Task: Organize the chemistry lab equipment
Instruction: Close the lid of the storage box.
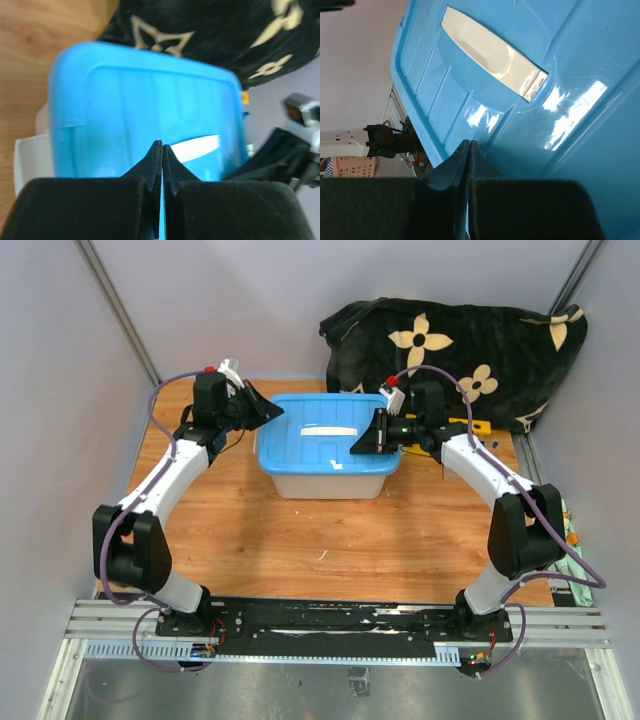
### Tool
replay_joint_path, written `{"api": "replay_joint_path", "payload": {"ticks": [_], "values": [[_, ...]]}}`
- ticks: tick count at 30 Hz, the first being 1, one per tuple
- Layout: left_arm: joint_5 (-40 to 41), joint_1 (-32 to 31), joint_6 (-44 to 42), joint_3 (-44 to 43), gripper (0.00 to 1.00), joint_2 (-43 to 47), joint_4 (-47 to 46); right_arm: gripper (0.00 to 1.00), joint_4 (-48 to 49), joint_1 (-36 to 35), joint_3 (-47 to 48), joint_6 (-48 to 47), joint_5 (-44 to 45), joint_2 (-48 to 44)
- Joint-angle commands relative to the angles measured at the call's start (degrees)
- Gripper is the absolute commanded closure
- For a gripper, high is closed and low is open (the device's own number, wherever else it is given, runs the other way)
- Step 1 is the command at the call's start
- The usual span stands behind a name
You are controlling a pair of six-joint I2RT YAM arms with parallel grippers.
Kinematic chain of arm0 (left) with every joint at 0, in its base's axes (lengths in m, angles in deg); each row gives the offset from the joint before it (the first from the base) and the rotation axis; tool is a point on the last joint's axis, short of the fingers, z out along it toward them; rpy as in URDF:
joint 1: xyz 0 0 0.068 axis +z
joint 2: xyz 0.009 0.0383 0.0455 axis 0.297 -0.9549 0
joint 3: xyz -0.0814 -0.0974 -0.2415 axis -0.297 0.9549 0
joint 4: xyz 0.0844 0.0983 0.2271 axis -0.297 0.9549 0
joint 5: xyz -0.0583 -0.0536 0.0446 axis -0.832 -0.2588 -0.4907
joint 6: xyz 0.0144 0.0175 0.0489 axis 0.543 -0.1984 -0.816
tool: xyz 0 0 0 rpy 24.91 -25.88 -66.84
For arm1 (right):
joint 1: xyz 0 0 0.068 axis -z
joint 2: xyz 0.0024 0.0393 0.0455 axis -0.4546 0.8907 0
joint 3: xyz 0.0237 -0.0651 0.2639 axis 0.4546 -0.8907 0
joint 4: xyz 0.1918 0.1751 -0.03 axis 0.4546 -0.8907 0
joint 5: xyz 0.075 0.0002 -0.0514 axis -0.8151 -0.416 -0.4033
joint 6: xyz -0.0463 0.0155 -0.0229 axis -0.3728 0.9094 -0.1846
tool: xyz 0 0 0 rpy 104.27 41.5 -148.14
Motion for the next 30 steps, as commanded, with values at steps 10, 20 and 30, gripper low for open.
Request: {"api": "replay_joint_path", "payload": {"ticks": [10, 20, 30], "values": [[-0.36, -0.43, -3.23, 1.12, 1.00, -10.77, 1.72, 0.99, -3.33, -0.29, 2.45, -2.11, 0.48, 1.22], [3.46, -0.16, -3.87, -8.55, 0.83, -2.13, 5.91, 0.99, -6.36, 0.09, 10.28, -1.95, 0.58, -1.12], [-16.43, 17.82, 17.72, 7.28, 0.01, 2.25, -18.35, 0.35, -2.39, 10.95, 10.61, 0.91, -1.93, -9.08]]}}
